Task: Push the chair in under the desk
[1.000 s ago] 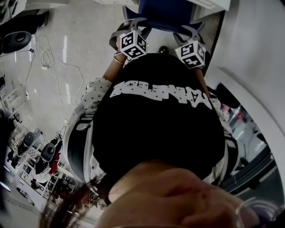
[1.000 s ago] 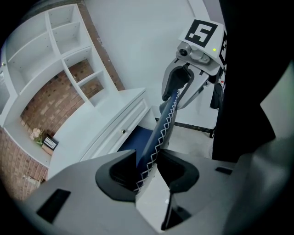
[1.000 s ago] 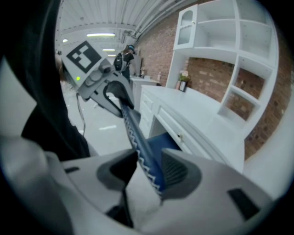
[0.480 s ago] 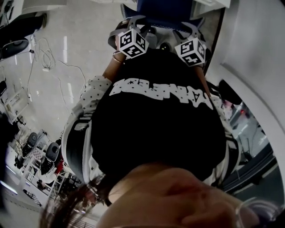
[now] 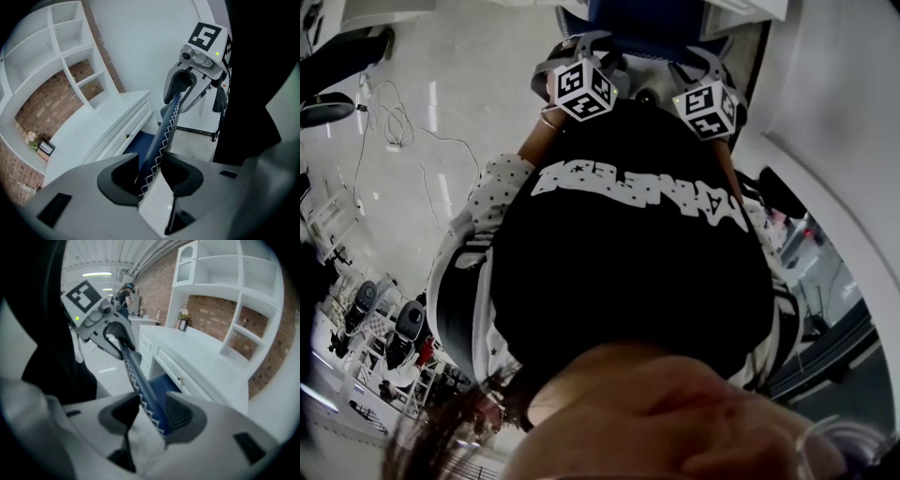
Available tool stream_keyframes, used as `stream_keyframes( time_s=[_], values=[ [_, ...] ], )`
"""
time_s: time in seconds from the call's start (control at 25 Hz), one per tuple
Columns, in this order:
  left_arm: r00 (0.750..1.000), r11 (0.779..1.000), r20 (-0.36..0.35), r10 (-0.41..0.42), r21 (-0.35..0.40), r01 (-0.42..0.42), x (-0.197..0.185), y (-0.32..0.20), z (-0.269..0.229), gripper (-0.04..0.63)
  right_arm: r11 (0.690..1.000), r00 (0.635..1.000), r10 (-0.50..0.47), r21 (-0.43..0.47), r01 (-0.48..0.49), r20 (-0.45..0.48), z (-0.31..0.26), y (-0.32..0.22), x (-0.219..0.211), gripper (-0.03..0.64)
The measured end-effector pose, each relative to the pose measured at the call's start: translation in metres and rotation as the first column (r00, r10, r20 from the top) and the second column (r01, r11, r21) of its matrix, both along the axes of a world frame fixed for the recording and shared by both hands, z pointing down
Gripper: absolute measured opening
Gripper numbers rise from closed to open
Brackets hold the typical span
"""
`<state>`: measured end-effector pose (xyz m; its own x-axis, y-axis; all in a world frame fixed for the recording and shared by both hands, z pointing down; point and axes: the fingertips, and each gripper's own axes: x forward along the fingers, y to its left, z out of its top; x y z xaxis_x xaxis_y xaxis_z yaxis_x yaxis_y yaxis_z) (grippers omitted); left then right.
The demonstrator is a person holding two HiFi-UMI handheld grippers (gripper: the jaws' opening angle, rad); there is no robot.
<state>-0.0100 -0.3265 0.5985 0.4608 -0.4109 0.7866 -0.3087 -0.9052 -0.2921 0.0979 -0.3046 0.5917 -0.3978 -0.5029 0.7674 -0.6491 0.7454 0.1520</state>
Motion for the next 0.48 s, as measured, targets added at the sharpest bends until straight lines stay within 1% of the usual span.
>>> stream_keyframes(
  time_s=[0.12, 0.32, 0.48],
  values=[
    [1.0, 1.0, -0.004, 0.003, -0.006, -0.003, -0.0004, -0.0032, -0.0003, 0.175, 1.0, 1.0, 0.007, -0.013, -0.007, -0.001, 0.0016, -0.0029, -0.0007, 0.187],
    [1.0, 1.0, -0.005, 0.011, -0.018, -0.011, -0.0023, -0.0055, -0.0009, 0.176, 0.999, 0.999, 0.032, 0.011, -0.032, -0.005, -0.0004, -0.0058, -0.003, 0.19],
    [1.0, 0.999, -0.008, 0.025, -0.027, -0.025, 0.0005, -0.0093, 0.0017, 0.176, 0.999, 0.999, 0.045, -0.01, -0.045, -0.014, 0.0032, -0.0092, 0.0003, 0.192]
  ],
)
